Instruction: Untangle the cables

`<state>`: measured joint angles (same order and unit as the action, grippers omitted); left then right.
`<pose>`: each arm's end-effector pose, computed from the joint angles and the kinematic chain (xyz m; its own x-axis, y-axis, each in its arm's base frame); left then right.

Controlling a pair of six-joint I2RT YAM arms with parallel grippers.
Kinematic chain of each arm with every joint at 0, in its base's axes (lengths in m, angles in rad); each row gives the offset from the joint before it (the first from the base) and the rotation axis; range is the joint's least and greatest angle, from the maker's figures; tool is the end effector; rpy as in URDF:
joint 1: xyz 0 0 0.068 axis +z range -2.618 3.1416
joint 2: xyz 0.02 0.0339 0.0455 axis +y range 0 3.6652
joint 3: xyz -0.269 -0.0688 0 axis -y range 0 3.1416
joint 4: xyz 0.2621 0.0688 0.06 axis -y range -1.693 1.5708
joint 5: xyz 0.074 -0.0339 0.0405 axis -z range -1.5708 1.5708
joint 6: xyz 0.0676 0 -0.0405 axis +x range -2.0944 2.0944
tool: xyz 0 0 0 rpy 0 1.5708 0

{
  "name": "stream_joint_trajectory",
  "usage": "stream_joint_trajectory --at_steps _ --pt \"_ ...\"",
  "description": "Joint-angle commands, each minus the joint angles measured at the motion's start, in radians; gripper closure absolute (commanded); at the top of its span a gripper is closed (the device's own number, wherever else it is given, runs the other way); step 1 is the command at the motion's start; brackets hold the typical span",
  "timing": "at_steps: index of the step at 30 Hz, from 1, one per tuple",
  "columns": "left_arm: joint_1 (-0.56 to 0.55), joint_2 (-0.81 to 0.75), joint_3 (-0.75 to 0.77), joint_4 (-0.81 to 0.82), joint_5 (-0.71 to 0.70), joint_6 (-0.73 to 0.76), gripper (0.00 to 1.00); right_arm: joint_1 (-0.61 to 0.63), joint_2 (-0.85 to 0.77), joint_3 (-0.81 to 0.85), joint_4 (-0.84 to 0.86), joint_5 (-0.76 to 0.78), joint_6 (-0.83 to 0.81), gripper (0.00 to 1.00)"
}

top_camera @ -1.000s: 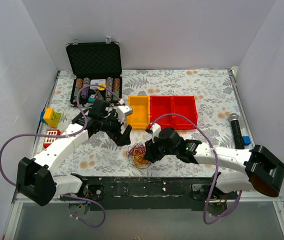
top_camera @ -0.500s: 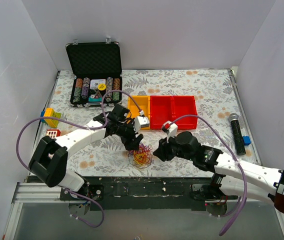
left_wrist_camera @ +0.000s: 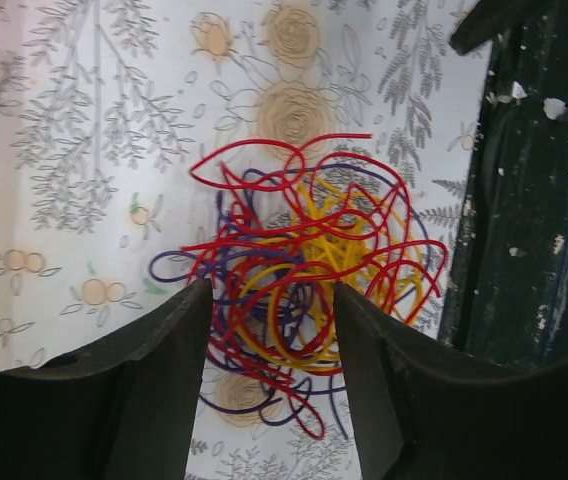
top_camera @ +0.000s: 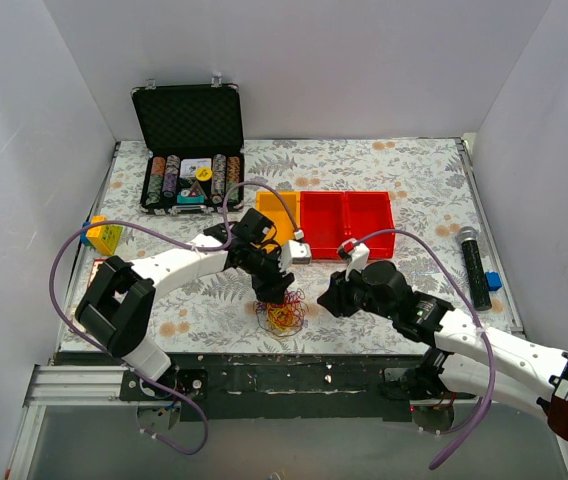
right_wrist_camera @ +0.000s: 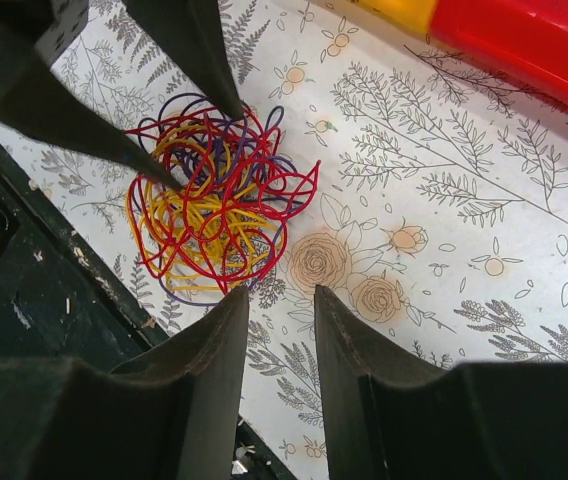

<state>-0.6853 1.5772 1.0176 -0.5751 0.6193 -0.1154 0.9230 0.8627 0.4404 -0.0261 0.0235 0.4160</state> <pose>0.2308 -0.2394 0.1772 -0.7783 0.5151 -0.3590 0.6197 0.5382 -0.5713 0.1439 0.1875 0.2038 -0.5563 -0.0656 -0.8284 -0.6118 0.7070 0.3548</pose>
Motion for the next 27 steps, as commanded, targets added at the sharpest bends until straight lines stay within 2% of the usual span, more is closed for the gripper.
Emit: stream_joint_trajectory --at_steps 1,2,4,8,10,12,14,16,17,27 --pt "-0.029 -0.016 0.033 -0.104 0.049 0.1 0.41 -0.012 -0.021 -0.008 0.052 -0.016 0.006 0.6" --pt "-0.028 -0.022 0.027 -0.112 0.042 0.109 0.34 -0.013 -0.019 -0.008 0.052 -0.016 0.006 0.6" --pt "-0.03 -0.037 0.016 -0.103 0.022 0.14 0.28 -0.013 -0.021 -0.006 0.051 -0.016 0.006 0.59" --pt "-0.029 -0.049 -0.008 -0.02 -0.02 0.132 0.28 -0.015 -0.019 -0.002 0.058 -0.05 0.012 0.59" --pt "-0.031 -0.033 -0.001 -0.006 -0.012 0.132 0.35 -0.015 -0.019 0.0 0.058 -0.051 0.015 0.6" --pt "-0.033 -0.019 0.015 0.0 0.002 0.125 0.51 -0.015 -0.016 0.003 0.057 -0.051 0.015 0.62" --pt "-0.037 -0.017 0.032 -0.002 0.013 0.123 0.79 -0.013 -0.016 0.004 0.054 -0.05 0.015 0.64" --pt "-0.04 -0.028 0.045 -0.014 0.014 0.123 0.96 -0.013 -0.016 0.006 0.054 -0.048 0.015 0.65" --pt "-0.043 -0.032 0.052 -0.025 0.014 0.123 1.0 -0.015 -0.014 0.006 0.054 -0.048 0.012 0.66" --pt "-0.043 -0.173 0.128 -0.132 0.042 -0.004 1.0 -0.015 0.004 0.017 0.061 -0.04 -0.003 0.67"
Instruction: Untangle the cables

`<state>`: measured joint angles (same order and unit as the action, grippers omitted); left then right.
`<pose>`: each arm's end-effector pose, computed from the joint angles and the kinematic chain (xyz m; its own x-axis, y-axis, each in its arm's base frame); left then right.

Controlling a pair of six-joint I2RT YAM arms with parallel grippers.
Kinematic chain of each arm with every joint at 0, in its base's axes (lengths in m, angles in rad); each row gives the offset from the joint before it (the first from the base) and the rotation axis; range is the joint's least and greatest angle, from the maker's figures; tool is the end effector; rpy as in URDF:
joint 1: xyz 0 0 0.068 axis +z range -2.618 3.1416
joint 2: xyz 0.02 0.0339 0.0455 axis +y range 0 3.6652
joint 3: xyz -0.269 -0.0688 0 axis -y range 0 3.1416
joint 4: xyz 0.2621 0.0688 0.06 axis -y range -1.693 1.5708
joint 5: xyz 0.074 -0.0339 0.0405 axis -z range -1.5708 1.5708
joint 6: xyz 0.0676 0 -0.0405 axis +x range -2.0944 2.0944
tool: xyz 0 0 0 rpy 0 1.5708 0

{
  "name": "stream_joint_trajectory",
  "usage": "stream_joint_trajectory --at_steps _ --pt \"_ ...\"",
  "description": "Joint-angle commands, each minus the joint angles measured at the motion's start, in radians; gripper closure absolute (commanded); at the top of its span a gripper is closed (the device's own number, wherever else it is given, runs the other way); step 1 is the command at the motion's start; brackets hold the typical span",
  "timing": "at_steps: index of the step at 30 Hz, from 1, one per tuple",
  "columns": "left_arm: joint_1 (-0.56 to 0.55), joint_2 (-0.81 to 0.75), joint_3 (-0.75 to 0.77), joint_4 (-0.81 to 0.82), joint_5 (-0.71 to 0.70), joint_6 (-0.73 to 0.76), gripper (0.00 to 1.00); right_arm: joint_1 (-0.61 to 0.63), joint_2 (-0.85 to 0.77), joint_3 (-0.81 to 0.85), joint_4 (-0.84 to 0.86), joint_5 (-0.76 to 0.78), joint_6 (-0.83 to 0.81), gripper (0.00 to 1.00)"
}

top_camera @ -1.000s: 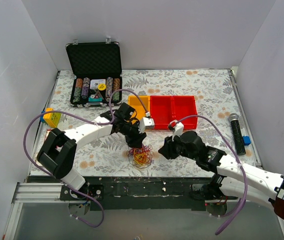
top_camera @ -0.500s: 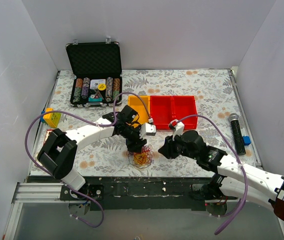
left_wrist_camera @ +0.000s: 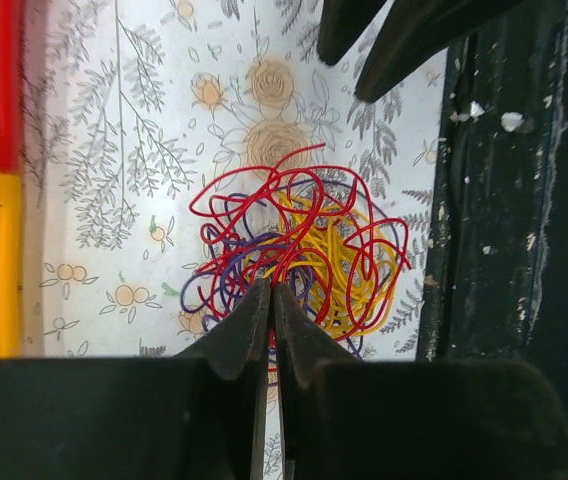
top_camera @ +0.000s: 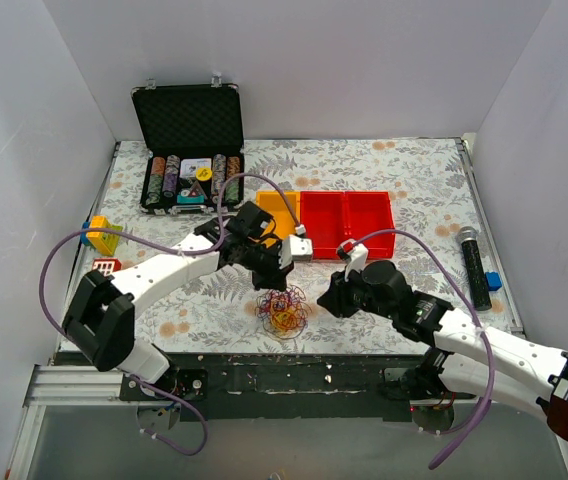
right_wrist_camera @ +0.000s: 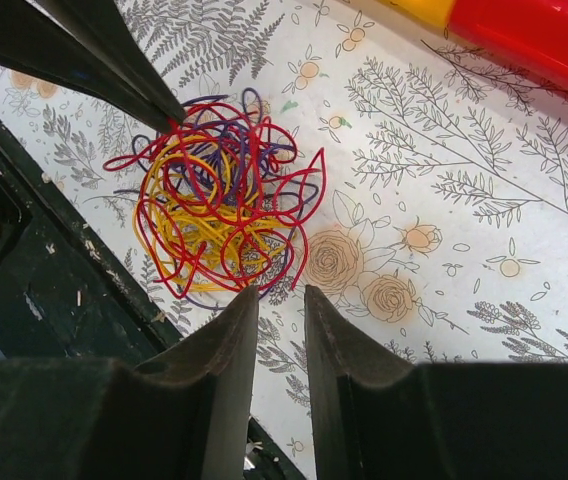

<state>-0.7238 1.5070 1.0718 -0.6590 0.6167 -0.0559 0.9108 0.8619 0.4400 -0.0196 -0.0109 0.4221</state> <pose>0.2177 -0.2446 0.2111 -0.7060 0.5632 -0.4293 0.7007 0.4678 -0.5387 0.1445 0.1874 0.2046 -0.5651 -0.0600 -0.8228 -0.6188 0.6905 0.3746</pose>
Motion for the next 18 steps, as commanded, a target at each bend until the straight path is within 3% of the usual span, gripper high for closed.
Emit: stream_joint_trajectory --at_steps 1,3,6,11,18 --pt "-0.005 -0.125 0.086 -0.051 0.048 -0.08 1.0 -0.001 0.003 0.022 0.053 -0.004 -0.016 0.62" --pt "-0.005 -0.163 0.111 -0.056 0.057 -0.129 1.0 -0.003 -0.006 0.034 0.047 0.005 -0.026 0.44" --pt "-0.003 -0.212 0.132 -0.057 0.074 -0.202 1.0 -0.001 -0.023 0.054 0.044 0.006 -0.04 0.25" --pt "-0.003 -0.278 0.126 -0.008 0.101 -0.34 1.0 -0.001 -0.063 0.059 0.09 -0.009 -0.052 0.18" --pt "-0.005 -0.307 0.12 0.015 0.141 -0.418 1.0 0.0 -0.104 0.017 0.319 0.006 -0.074 0.16"
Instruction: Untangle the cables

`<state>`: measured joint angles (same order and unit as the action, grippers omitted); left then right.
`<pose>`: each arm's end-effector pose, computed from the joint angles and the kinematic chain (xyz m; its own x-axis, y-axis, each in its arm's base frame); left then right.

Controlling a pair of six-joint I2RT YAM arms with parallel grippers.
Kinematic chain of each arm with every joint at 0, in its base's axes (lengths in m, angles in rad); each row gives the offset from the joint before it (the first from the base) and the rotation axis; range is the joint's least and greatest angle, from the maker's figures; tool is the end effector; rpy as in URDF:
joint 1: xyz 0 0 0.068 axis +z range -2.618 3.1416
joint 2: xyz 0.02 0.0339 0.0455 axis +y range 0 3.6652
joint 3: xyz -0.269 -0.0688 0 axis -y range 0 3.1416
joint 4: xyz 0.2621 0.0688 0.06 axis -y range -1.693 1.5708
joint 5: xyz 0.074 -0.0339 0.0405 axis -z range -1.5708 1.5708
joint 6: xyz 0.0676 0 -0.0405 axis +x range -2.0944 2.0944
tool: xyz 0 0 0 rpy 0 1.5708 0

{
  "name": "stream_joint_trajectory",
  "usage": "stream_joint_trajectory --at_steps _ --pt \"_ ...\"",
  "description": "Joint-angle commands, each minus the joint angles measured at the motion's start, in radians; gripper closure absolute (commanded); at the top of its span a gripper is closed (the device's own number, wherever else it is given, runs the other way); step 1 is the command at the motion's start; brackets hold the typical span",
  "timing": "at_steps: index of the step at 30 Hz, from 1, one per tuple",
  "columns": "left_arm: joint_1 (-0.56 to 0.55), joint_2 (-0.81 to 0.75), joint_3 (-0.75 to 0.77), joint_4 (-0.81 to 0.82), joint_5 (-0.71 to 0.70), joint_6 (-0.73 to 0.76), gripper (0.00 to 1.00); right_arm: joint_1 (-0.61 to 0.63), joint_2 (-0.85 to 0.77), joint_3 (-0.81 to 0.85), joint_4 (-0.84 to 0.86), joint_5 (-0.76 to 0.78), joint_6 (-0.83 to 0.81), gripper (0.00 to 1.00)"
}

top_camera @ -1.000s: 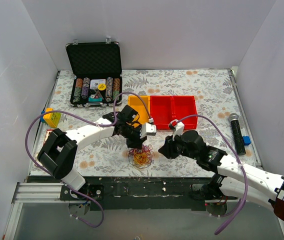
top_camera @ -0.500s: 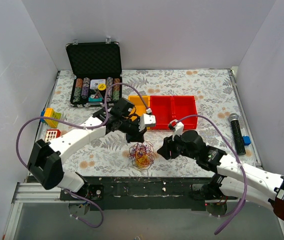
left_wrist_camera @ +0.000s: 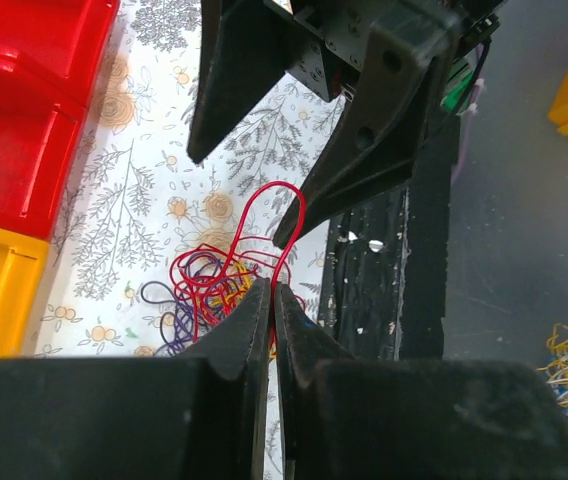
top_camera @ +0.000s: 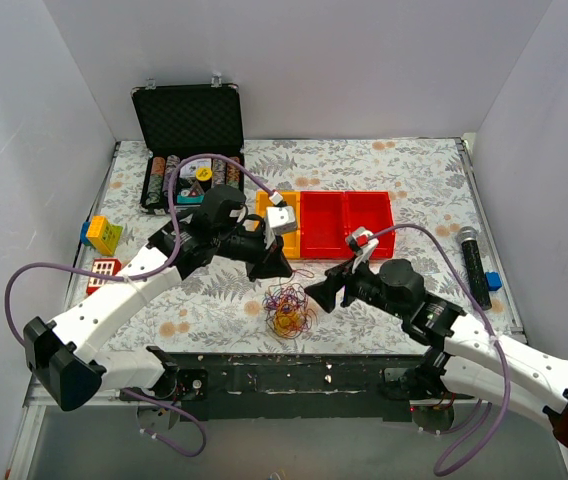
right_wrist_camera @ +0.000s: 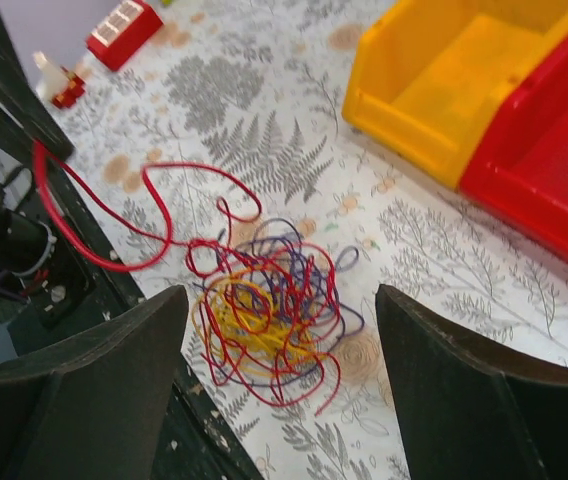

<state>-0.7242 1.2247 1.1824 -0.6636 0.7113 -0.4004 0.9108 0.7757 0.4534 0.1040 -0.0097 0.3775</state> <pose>0.1868 -0.2242 0.3342 -0.7882 0.3029 -0.5358 0.6155 0.3869 -0.6866 0.1428 0.1851 0.2451 -0.4168 0.0642 -0.9068 -0.6908 0.6260 0.3618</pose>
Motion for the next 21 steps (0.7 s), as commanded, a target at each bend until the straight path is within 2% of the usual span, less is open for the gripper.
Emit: stream_joint_trajectory --at_steps 1,6,12,21 --pt "-0.003 -0.031 0.008 0.021 0.053 -0.08 1.0 -0.001 -0.009 0.007 0.223 0.002 -0.029 0.15" --pt "-0.004 -0.042 0.025 0.052 0.057 -0.115 1.0 0.002 0.106 0.059 0.269 0.004 -0.017 0.15" --pt "-0.004 -0.045 0.071 0.058 0.066 -0.16 1.0 0.007 0.236 0.076 0.399 -0.019 0.023 0.15" --pt "-0.006 -0.062 0.115 0.082 0.044 -0.184 1.0 0.042 0.325 0.093 0.488 -0.021 0.07 0.15"
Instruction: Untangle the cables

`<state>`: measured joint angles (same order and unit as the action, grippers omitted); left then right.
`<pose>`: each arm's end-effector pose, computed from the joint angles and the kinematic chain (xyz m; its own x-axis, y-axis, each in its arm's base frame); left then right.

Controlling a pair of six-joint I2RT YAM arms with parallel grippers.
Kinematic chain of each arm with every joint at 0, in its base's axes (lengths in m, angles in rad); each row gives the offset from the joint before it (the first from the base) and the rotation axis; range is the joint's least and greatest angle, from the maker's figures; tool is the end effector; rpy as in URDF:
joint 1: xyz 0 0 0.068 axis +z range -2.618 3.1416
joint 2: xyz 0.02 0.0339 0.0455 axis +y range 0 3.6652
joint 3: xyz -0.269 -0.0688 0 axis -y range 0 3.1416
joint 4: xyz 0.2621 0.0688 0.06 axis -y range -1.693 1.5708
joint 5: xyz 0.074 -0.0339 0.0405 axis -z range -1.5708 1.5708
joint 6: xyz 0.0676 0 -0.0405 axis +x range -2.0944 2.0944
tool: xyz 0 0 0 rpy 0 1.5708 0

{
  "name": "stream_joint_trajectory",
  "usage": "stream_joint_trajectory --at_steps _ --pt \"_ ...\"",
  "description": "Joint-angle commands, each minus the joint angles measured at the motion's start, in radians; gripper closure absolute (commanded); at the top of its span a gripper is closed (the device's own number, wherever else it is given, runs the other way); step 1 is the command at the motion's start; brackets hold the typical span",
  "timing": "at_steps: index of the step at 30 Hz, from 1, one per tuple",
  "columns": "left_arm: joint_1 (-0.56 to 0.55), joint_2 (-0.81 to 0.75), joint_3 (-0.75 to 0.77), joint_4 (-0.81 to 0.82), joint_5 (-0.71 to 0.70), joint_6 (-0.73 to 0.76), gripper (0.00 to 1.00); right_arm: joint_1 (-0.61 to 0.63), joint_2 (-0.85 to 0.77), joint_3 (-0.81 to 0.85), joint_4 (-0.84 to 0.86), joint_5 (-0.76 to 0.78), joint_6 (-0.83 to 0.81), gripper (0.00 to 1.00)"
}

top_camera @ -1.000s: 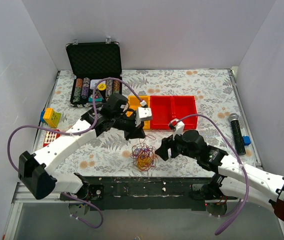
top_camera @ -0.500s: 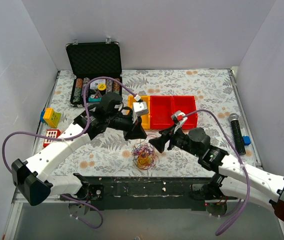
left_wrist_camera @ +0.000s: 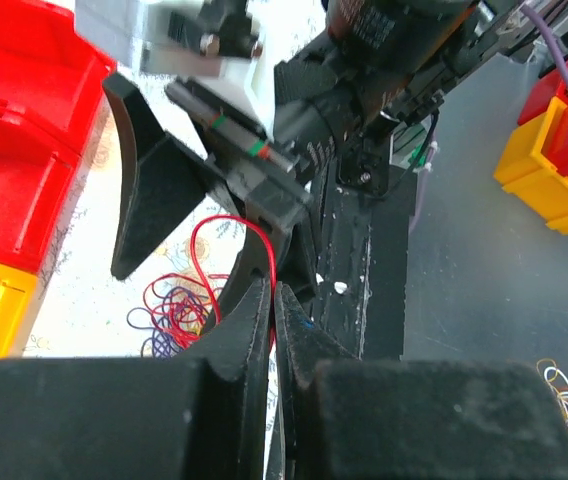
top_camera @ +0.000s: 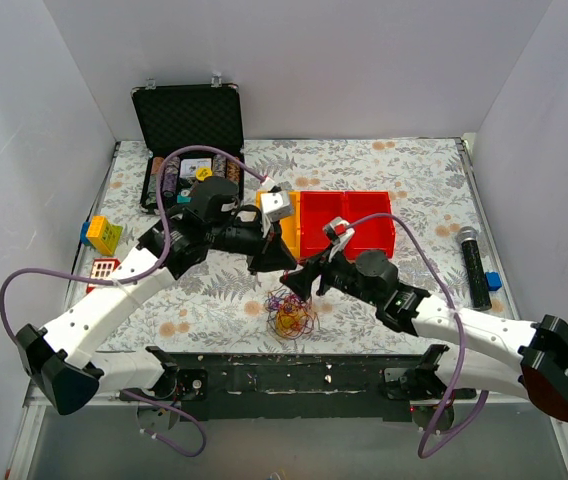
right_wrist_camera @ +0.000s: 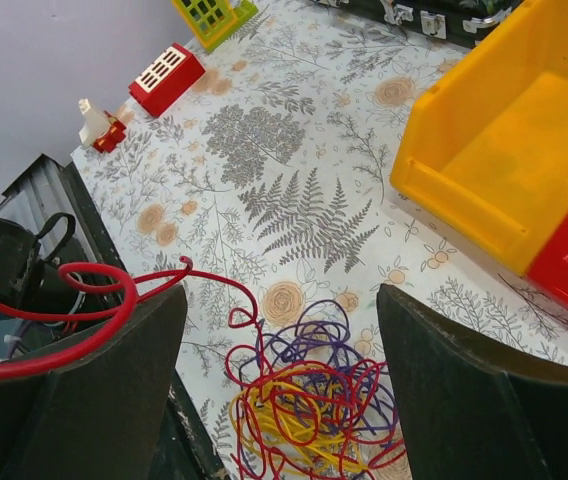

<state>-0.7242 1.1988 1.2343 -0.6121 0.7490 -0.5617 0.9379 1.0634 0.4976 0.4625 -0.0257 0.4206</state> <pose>0.1834 -0.2237 0.3660 -0.8318 0.2150 -0.5118 0.5550 0.3366 -0.7607 0.1663 0.2296 0.2442 -0.3910 0.1571 -0.9069 -0.7247 0.5549 0.4086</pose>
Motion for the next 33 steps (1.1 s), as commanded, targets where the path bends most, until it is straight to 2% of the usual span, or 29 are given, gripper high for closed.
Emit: stream_joint_trajectory --at_steps 1,6,13,17,26,33 --pt "-0.004 -0.031 0.079 0.034 -0.003 -0.021 1.0 0.019 0.055 0.055 0.136 -0.011 0.026 0.15" --pt "-0.004 -0.018 0.212 0.052 -0.078 -0.01 1.0 0.045 0.15 0.088 0.159 -0.043 0.033 0.17" --pt "-0.006 -0.019 0.384 0.172 -0.266 -0.046 1.0 0.052 0.277 0.093 0.166 -0.102 0.06 0.23" --pt "-0.004 0.001 0.505 0.222 -0.391 -0.066 1.0 0.061 0.306 0.044 0.163 -0.111 0.072 0.26" --pt "-0.006 0.03 0.707 0.337 -0.476 -0.05 1.0 0.084 0.337 -0.028 0.117 -0.086 0.07 0.28" --pt "-0.004 0.08 0.867 0.515 -0.634 0.038 1.0 0.084 0.351 -0.068 0.079 -0.042 0.058 0.27"
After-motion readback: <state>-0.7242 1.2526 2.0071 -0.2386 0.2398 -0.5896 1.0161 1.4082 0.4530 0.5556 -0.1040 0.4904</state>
